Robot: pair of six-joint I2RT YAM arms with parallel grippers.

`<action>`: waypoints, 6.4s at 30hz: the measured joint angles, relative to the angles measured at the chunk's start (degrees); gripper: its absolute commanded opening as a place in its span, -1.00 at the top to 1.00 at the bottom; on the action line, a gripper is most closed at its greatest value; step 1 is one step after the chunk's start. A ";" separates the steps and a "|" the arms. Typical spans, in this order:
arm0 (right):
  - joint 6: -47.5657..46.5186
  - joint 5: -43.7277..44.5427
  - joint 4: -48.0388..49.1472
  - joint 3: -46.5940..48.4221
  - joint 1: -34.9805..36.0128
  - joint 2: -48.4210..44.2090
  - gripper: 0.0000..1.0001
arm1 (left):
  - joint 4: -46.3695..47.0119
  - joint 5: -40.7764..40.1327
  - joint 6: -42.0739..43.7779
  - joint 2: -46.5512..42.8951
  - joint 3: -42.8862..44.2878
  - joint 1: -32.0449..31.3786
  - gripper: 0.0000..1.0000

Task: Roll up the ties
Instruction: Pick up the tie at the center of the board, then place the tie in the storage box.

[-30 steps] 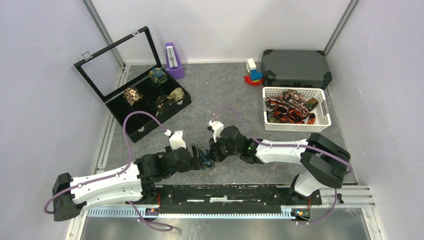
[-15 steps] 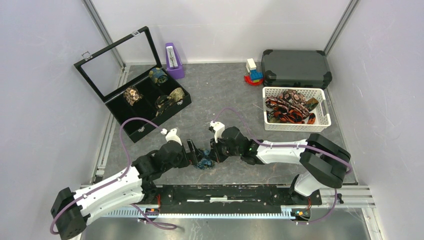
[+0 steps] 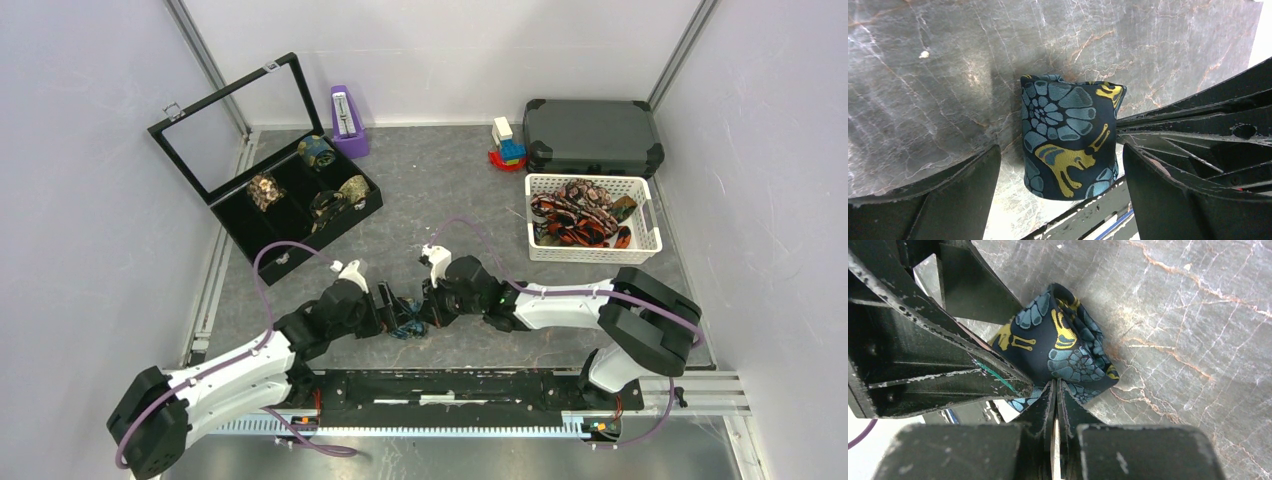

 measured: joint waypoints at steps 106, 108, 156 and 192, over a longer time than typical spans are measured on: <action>-3.67 1.01 -9.73 -10.95 -9.38 -15.78 0.93 | -29.46 6.67 22.88 34.60 52.15 59.43 0.96; -3.67 0.85 -9.53 -11.21 -9.38 -15.91 0.93 | -29.00 8.52 22.88 35.63 52.15 59.74 0.95; -2.36 -3.39 -4.24 -12.79 -9.40 -14.53 0.94 | -23.21 23.26 5.27 51.45 47.34 67.45 0.85; -2.32 -3.13 -4.17 -13.75 -9.40 -17.27 0.88 | -42.21 7.89 11.17 44.00 55.69 66.58 -1.00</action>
